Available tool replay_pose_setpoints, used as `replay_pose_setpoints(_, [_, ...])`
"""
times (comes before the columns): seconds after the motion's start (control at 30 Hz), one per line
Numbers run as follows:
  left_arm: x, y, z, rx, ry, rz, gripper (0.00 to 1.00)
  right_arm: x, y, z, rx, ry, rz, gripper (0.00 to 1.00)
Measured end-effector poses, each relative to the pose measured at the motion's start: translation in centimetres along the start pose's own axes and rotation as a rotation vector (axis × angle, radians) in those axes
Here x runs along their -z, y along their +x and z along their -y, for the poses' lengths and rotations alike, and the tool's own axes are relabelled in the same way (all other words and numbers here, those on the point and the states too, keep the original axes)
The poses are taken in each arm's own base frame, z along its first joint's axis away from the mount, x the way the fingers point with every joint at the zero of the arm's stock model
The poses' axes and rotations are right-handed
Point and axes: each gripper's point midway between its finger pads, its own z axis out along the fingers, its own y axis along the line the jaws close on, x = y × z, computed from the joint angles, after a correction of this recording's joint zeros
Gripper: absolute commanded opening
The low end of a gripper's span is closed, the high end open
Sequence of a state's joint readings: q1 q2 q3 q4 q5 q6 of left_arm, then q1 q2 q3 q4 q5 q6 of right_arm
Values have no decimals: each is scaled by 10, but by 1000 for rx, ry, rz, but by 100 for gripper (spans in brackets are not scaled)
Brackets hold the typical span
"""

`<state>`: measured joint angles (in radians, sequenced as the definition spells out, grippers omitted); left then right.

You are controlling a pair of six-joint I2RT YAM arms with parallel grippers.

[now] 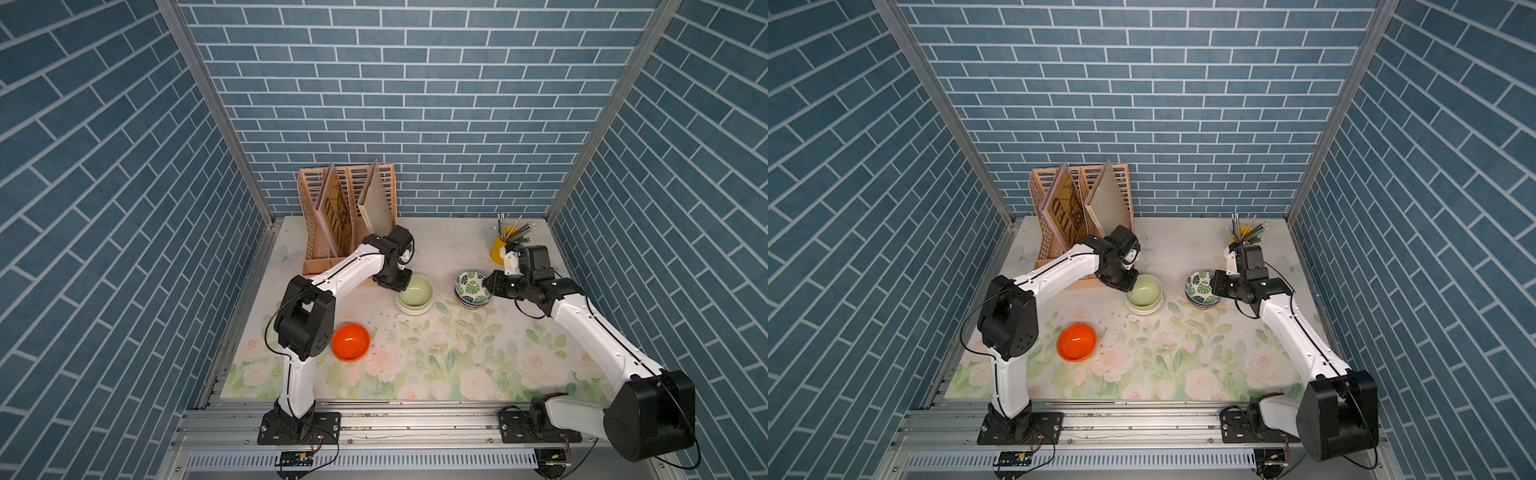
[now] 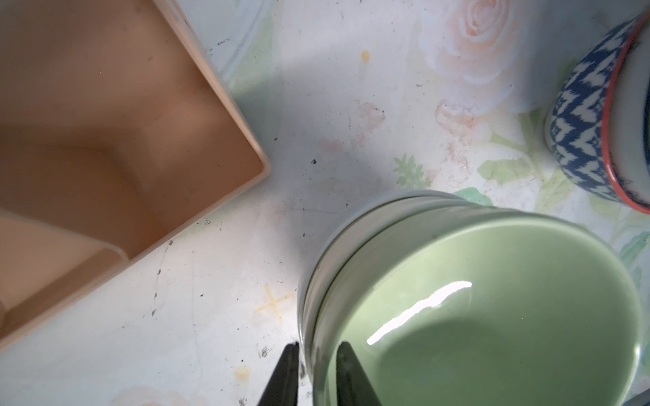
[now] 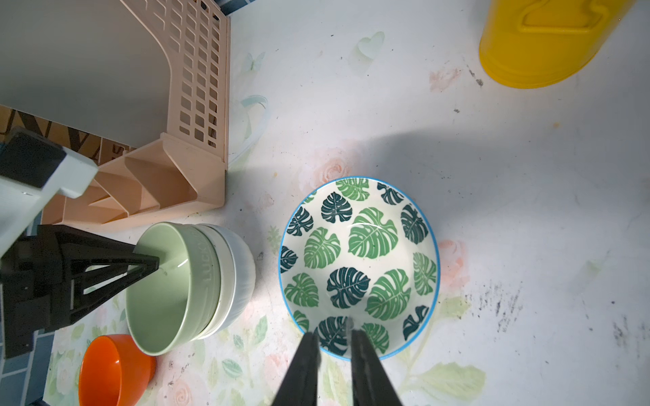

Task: Stack the bowls
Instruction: Place the bowl on the bowl.

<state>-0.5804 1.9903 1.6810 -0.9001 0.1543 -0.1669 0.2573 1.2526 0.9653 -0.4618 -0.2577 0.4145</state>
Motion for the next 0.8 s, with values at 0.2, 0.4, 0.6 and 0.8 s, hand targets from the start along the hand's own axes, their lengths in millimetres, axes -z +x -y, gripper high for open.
replay_pose_setpoints(0.2, [2,0,0,1,-1,-3,25,0,0,0,0,0,-1,22])
replay_pose_setpoints(0.4, [7,-4,1,0,-2,8,23,-1,0,0,0,0,-3,21])
replay_pose_setpoints(0.6, [7,-4,1,-1,-2,7,17,-2,2,0,1,0,-9,22])
replay_pose_setpoints(0.8, [7,-4,1,-3,-2,7,15,-2,2,-1,2,0,-9,22])
